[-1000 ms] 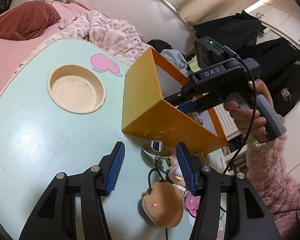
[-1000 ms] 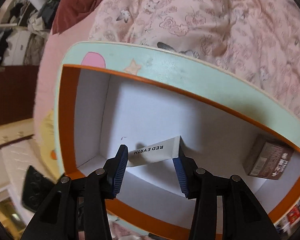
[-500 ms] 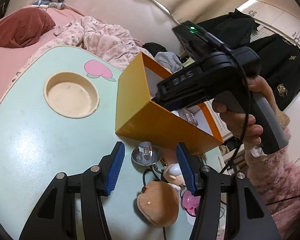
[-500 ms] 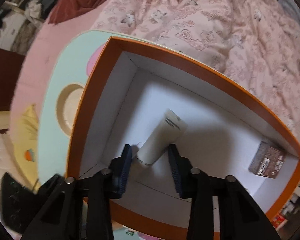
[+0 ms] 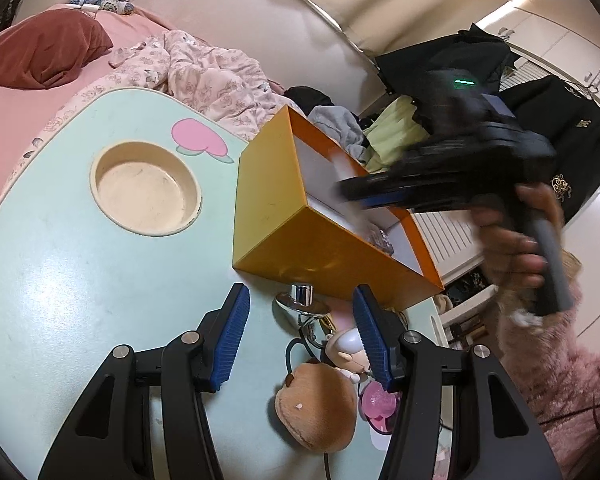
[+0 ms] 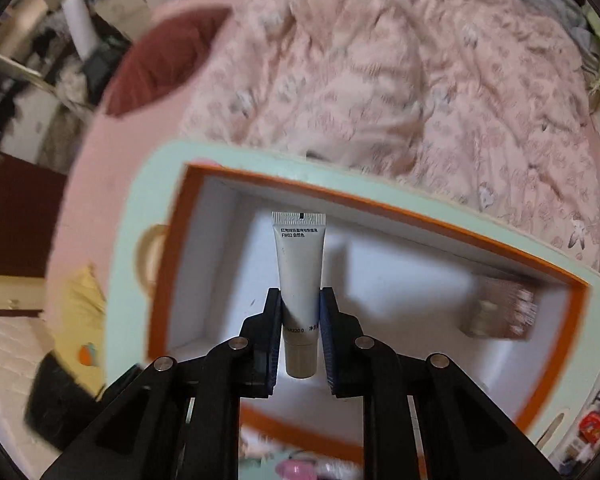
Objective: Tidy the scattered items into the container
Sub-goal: 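Lift the white tube out and set it on the table, then reach into the box and grasp the clear plastic item with the left tool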
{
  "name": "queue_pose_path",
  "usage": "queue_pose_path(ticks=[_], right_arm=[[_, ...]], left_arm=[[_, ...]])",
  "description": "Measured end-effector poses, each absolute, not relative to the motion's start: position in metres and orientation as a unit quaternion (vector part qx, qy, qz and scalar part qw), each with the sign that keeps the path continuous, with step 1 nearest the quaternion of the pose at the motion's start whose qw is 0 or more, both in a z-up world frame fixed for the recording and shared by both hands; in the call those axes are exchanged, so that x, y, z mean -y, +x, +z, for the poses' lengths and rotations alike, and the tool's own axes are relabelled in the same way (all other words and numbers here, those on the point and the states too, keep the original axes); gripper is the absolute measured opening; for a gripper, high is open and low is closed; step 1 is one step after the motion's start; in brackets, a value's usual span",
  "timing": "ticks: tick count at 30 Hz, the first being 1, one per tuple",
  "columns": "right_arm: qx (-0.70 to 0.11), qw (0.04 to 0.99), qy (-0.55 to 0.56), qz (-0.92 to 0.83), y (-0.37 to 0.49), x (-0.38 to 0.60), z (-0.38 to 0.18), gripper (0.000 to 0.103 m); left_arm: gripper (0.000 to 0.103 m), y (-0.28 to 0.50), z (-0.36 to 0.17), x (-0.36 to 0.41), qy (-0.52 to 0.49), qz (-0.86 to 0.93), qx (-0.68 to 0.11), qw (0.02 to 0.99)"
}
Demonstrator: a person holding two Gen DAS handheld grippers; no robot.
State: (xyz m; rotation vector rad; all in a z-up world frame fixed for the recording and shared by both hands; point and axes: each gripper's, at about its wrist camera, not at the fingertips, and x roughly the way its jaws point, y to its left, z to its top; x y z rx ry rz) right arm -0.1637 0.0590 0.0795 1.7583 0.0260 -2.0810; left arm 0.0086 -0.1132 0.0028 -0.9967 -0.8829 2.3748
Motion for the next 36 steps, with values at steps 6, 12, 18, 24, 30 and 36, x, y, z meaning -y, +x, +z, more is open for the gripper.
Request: queue_pose_path(ticks=[6, 12, 18, 24, 30, 36], right_arm=[[0.029, 0.245, 0.616, -0.748, -0.102, -0.094, 0.118, 0.017], [0.04, 0.261, 0.652, -0.711, -0.053, -0.095, 0.071, 0.018], [0.039, 0.237, 0.639, -0.73, -0.052, -0.094, 0.045, 0.018], [0.053, 0.232, 0.591, -0.771, -0.051, -0.105, 0.061, 0.02], [0.085, 0.239, 0.526, -0.812, -0.042, -0.136, 0.07, 0.029], [0.093, 0.236, 0.514, -0.82, -0.034, -0.163, 0.069, 0.029]], left_arm=[[0.055, 0.009, 0.003, 0.114, -0.358, 0.855, 0.315, 0.202], [0.055, 0.01, 0.003, 0.115, -0.356, 0.859, 0.314, 0.193], [0.055, 0.012, 0.006, 0.114, -0.351, 0.866, 0.303, 0.186], [0.055, 0.014, 0.006, 0.115, -0.344, 0.871, 0.301, 0.179], [0.055, 0.015, 0.01, 0.119, -0.336, 0.871, 0.312, 0.179], [0.055, -0.001, 0.058, 0.103, -0.361, 0.878, 0.24, 0.204]])
